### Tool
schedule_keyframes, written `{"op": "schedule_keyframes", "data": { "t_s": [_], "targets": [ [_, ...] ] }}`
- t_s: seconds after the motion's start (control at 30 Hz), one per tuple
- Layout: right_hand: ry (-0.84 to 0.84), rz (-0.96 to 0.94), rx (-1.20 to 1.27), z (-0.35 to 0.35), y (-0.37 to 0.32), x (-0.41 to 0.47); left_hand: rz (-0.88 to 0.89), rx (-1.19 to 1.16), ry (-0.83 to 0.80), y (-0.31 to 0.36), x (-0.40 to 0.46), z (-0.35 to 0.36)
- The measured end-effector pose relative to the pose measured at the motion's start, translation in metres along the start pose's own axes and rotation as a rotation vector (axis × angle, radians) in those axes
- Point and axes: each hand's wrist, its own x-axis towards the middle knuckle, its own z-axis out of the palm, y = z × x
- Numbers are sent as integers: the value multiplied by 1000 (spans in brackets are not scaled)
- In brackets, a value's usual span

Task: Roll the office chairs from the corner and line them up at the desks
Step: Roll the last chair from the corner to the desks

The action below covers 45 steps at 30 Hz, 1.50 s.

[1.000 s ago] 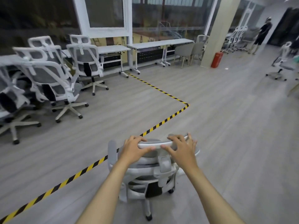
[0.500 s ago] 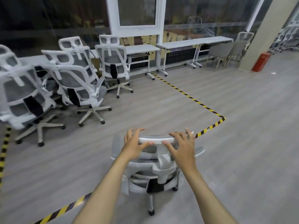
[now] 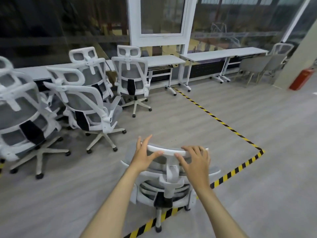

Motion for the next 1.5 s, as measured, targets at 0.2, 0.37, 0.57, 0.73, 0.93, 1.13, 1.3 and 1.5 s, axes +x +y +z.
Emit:
{"op": "schedule_keyframes", "data": {
  "t_s": [0.2, 0.37, 0.57, 0.73, 0.93, 1.13, 1.3, 1.5],
  "targets": [
    [-23, 23, -1, 89, -7, 106, 22, 6, -47, -10, 136, -54],
    [-69, 70, -56, 144, -9, 196, 20, 8, -100, -1, 238, -92],
    [-104, 140, -46, 205, -12, 296, 49, -6, -98, -2, 358, -121],
    [-77, 139, -40, 256, -2, 381, 71, 130, 0, -6, 453, -129],
    [-131, 88, -44, 307, 23, 486, 65, 183, 58, 11, 553, -141],
    [-192, 64, -94, 347, 38, 582, 93, 352, 62, 26, 642, -155],
    [-240, 87, -115, 388, 42, 647, 120, 443, 135, 17, 711, -165],
    [-220, 96, -207, 428, 46, 708, 186, 388, 175, 12, 781, -183]
  ]
}}
